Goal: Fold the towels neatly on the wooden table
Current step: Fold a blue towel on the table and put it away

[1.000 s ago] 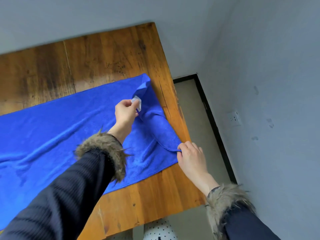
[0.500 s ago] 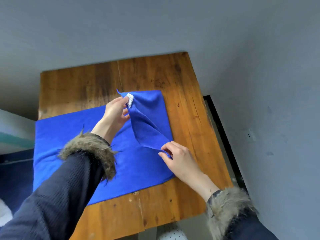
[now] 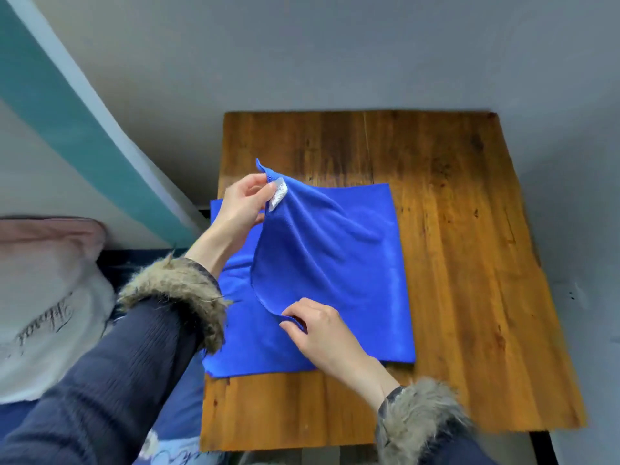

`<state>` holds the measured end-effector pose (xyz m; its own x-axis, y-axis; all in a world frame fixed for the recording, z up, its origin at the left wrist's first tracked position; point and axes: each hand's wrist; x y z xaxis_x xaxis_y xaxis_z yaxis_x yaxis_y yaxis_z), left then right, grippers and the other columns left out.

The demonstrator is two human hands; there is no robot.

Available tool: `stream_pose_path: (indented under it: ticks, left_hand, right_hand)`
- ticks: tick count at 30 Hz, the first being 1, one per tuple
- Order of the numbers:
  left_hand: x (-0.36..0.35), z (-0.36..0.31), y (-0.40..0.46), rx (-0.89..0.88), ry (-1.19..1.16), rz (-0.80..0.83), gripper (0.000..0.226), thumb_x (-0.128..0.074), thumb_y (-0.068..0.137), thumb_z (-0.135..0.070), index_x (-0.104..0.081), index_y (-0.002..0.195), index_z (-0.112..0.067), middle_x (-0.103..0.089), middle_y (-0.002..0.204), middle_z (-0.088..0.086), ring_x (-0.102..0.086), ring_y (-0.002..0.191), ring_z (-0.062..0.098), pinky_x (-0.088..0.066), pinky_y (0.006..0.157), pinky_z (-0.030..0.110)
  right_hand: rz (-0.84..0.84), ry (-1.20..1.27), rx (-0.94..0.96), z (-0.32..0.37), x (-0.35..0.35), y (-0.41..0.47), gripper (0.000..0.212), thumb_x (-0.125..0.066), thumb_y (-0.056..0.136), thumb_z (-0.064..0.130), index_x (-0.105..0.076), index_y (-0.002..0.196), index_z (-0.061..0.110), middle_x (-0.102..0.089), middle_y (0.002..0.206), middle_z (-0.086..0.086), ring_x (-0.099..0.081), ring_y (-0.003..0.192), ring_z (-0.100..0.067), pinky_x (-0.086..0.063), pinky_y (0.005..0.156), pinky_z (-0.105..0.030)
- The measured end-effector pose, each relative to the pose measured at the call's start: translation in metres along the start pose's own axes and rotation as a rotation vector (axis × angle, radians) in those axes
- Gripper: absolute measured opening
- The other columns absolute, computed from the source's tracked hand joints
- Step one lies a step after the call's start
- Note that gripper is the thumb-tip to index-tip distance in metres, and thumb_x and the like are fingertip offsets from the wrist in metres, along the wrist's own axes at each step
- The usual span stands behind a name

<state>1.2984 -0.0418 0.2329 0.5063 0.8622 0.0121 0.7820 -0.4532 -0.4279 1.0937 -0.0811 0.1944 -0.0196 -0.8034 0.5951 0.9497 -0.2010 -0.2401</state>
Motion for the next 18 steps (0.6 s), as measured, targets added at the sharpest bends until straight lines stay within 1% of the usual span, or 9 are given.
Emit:
stream_pose_path:
  ticks: [2,4,8,11,14,15,16,17,18]
  left_hand:
    - [0.016,0.018,0.007,0.051,0.028,-0.009,0.012,-0.053,0.093,-0.013,-0.061,0.101,-0.017,-0.063,0.089,-0.002,-0.061,0.068,0.007,-0.051,0.063,0.020]
    - [0.033,0.044,0.012,0.139,0.034,-0.064,0.022,-0.053,0.092,-0.010,-0.056,0.114,-0.011,-0.061,0.093,0.002,-0.058,0.073,0.012,-0.050,0.071,0.025]
    - [0.065,0.094,0.002,0.292,0.057,-0.190,0.026,-0.054,0.090,-0.005,-0.055,0.116,-0.009,-0.058,0.088,0.004,-0.056,0.068,0.014,-0.050,0.069,0.025]
    - [0.079,0.126,-0.022,0.380,0.085,-0.246,0.017,-0.054,0.089,-0.005,-0.058,0.105,-0.010,-0.057,0.080,0.003,-0.053,0.064,0.014,-0.047,0.063,0.024]
    - [0.085,0.149,-0.046,0.391,0.257,-0.313,0.006,-0.060,0.086,-0.013,-0.061,0.084,-0.018,-0.060,0.076,-0.001,-0.056,0.071,0.018,-0.045,0.066,0.028]
    - [0.085,0.154,-0.053,0.383,0.328,-0.320,0.002,-0.062,0.085,-0.017,-0.062,0.086,-0.018,-0.060,0.077,-0.002,-0.057,0.076,0.018,-0.044,0.070,0.027]
    - [0.083,0.157,-0.059,0.359,0.408,-0.325,0.007,-0.063,0.085,-0.020,-0.062,0.091,-0.016,-0.060,0.083,-0.001,-0.057,0.083,0.019,-0.043,0.073,0.027]
    - [0.079,0.160,-0.065,0.308,0.496,-0.319,0.017,-0.064,0.085,-0.023,-0.062,0.099,-0.014,-0.059,0.093,0.001,-0.056,0.091,0.020,-0.042,0.078,0.027]
    - [0.073,0.161,-0.071,0.239,0.606,-0.307,0.028,-0.065,0.084,-0.027,-0.059,0.108,-0.013,-0.055,0.106,0.004,-0.052,0.102,0.022,-0.041,0.084,0.028]
  right_hand:
    - [0.083,-0.033,-0.011,0.005,-0.022,0.011,0.018,-0.053,0.092,0.019,-0.063,0.099,0.006,-0.061,0.095,-0.008,-0.055,0.087,-0.025,-0.044,0.079,-0.036]
    - [0.224,-0.061,-0.031,0.006,-0.041,0.019,0.021,-0.053,0.092,0.020,-0.063,0.105,0.006,-0.062,0.100,-0.010,-0.055,0.093,-0.027,-0.043,0.085,-0.038]
    - [0.516,-0.089,-0.136,-0.002,-0.059,0.031,0.032,-0.054,0.092,0.029,-0.060,0.117,0.009,-0.063,0.115,-0.008,-0.056,0.105,-0.023,-0.043,0.092,-0.034]
    - [0.460,-0.117,-0.169,-0.012,-0.054,0.044,0.029,-0.051,0.094,0.027,-0.063,0.114,0.010,-0.066,0.111,-0.007,-0.058,0.102,-0.024,-0.043,0.088,-0.032]
    - [0.206,-0.234,-0.083,-0.020,-0.045,0.072,0.025,-0.050,0.092,0.017,-0.064,0.111,0.008,-0.065,0.109,-0.011,-0.058,0.103,-0.031,-0.045,0.087,-0.039]
    - [0.087,-0.315,-0.021,-0.022,-0.043,0.083,0.026,-0.052,0.090,0.016,-0.063,0.112,0.007,-0.063,0.111,-0.013,-0.057,0.104,-0.034,-0.046,0.086,-0.044]
    - [0.000,-0.401,0.018,-0.023,-0.041,0.094,0.031,-0.054,0.087,0.017,-0.061,0.116,0.007,-0.060,0.118,-0.015,-0.054,0.110,-0.036,-0.046,0.087,-0.049]
    - [-0.002,-0.497,0.014,-0.023,-0.039,0.104,0.041,-0.056,0.087,0.020,-0.054,0.126,0.010,-0.051,0.132,-0.016,-0.046,0.122,-0.036,-0.042,0.094,-0.053]
    - [0.071,-0.586,-0.023,-0.023,-0.037,0.112,0.053,-0.056,0.088,0.026,-0.042,0.137,0.014,-0.035,0.146,-0.014,-0.031,0.135,-0.034,-0.033,0.103,-0.055]
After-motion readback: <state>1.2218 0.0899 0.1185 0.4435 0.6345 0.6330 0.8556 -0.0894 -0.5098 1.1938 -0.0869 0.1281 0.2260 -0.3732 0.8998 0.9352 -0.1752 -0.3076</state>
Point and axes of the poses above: each hand's wrist, its own y-axis towards the middle knuckle, its own x-axis out of the back of the hand, z = x × y
